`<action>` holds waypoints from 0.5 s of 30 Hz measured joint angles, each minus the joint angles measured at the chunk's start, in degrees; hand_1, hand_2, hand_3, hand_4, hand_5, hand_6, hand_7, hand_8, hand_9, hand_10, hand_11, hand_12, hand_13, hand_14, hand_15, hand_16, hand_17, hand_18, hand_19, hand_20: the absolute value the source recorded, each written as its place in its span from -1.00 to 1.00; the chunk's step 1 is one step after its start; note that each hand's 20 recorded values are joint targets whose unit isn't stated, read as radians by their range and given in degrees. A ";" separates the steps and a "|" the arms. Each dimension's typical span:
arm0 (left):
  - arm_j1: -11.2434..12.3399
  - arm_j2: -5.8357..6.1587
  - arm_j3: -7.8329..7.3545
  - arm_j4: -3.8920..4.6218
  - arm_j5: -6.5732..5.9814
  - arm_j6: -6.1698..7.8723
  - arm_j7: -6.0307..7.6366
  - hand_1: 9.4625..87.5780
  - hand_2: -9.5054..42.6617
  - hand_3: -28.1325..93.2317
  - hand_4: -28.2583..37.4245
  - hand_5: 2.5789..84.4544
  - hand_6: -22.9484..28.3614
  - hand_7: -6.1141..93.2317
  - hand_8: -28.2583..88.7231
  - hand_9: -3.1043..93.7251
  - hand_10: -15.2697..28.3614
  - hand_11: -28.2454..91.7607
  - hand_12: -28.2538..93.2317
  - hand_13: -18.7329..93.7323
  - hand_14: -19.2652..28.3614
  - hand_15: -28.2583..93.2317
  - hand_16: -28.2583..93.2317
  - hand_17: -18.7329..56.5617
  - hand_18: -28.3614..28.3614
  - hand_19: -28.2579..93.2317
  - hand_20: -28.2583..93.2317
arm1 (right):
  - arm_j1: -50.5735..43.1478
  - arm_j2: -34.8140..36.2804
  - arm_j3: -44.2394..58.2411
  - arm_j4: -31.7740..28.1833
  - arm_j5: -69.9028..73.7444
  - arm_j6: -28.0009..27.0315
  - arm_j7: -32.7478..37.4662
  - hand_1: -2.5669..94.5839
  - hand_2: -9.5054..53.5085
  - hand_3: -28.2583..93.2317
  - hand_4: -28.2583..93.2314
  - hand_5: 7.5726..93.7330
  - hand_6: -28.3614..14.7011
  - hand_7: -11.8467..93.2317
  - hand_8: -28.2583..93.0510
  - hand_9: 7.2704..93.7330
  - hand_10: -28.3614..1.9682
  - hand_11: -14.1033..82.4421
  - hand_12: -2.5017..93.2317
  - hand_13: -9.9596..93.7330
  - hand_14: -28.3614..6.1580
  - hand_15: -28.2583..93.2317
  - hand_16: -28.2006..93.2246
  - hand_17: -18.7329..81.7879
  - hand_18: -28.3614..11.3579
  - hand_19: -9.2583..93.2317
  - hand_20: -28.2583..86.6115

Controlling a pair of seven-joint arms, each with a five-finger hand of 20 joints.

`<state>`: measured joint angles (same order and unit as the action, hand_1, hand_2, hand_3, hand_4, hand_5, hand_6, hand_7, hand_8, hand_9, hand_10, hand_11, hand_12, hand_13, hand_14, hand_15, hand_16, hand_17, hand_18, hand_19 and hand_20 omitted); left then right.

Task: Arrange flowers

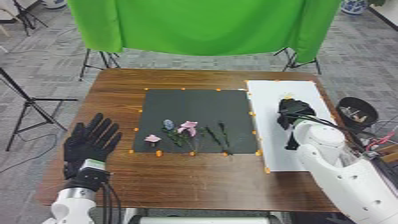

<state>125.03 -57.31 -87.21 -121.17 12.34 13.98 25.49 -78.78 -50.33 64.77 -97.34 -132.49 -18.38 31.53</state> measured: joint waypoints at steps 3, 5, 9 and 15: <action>-0.11 -0.07 0.20 0.00 0.00 0.00 0.00 -0.54 -0.05 0.62 -1.00 -0.10 0.29 -0.58 -0.68 -0.26 0.44 -0.08 -0.36 -0.23 0.53 0.17 -0.66 -0.69 0.53 0.06 -0.39 | 0.31 -0.13 0.00 0.05 0.23 0.70 0.19 0.39 -0.98 0.50 -1.00 0.47 0.39 -0.31 -0.56 0.70 0.23 -0.57 -0.26 0.58 0.28 -0.21 0.17 -0.01 -0.36 0.58 0.11; -0.11 -0.08 0.20 0.00 0.00 0.01 0.00 -0.54 -0.05 0.62 -1.00 -0.10 0.30 -0.58 -0.68 -0.26 0.44 -0.08 -0.36 -0.23 0.53 0.17 -0.66 -0.69 0.53 0.06 -0.39 | 0.17 -0.13 0.00 0.05 0.44 2.46 0.35 0.41 -0.96 0.48 -1.00 0.54 0.41 -0.26 -0.54 0.79 0.24 -0.55 -0.16 0.62 0.25 -0.19 0.20 0.00 -0.37 0.58 0.13; 0.02 -0.14 0.12 0.00 -0.05 0.02 0.00 -0.55 -0.04 0.63 -1.00 -0.09 0.30 -0.58 -0.68 -0.26 0.44 -0.08 -0.36 -0.23 0.53 0.17 -0.66 -0.69 0.53 0.06 -0.39 | -1.59 -0.05 0.01 -0.16 0.66 7.14 0.42 0.38 -0.96 0.52 -1.00 0.58 0.41 -0.25 -0.54 0.84 0.25 -0.54 -0.10 0.65 0.22 -0.16 0.21 0.02 -0.42 0.61 0.16; 0.19 -0.21 -0.21 -0.01 -0.07 0.02 0.09 -0.56 -0.04 0.63 -1.00 -0.08 0.30 -0.58 -0.67 -0.25 0.45 -0.08 -0.36 -0.23 0.53 0.17 -0.66 -0.69 0.53 0.06 -0.39 | -4.52 1.57 -2.82 -1.11 -1.69 18.17 -0.64 0.35 -0.99 0.59 -1.00 0.60 0.39 -0.25 -0.55 0.86 0.24 -0.54 -0.10 0.66 0.23 -0.13 0.21 0.03 -0.46 0.64 0.18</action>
<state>125.22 -57.53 -87.42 -121.19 12.27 14.00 25.57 -83.29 -48.75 61.95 -98.45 -134.18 -0.21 30.89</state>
